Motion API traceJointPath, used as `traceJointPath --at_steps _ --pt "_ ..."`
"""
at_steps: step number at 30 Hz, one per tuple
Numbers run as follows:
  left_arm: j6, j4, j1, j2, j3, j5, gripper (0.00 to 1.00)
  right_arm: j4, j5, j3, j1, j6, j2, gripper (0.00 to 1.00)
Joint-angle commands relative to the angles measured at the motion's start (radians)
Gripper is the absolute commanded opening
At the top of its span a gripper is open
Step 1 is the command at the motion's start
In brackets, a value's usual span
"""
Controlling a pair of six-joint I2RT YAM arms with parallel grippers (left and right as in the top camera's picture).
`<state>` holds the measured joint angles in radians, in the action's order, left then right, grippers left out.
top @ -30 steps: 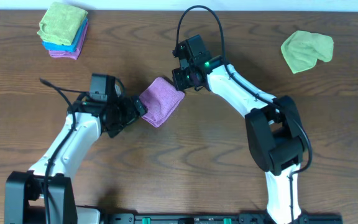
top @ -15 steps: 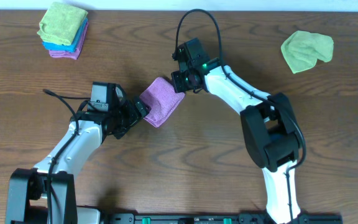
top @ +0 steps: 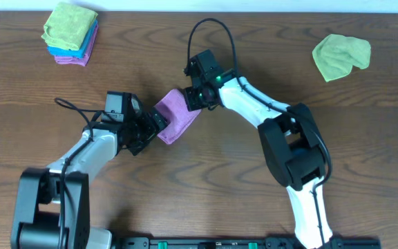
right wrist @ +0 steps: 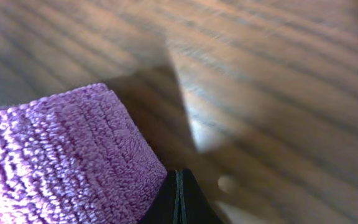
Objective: Fold the cloth
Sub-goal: 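Grasp the folded pink square with both grippers from opposite sides, then carry the pink square with the left gripper onto the cloth stack at top left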
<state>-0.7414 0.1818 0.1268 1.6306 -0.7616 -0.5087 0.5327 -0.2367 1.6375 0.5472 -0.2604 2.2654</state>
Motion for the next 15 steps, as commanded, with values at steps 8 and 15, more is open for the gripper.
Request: traceJointPath --at_steps 8,15 --pt "-0.026 -0.029 -0.002 0.021 0.007 -0.004 0.91 0.047 -0.047 -0.004 0.045 -0.017 0.018 0.01" --pt "-0.026 -0.033 -0.002 0.021 0.007 0.027 0.41 0.072 -0.060 0.010 0.041 -0.016 0.018 0.01"
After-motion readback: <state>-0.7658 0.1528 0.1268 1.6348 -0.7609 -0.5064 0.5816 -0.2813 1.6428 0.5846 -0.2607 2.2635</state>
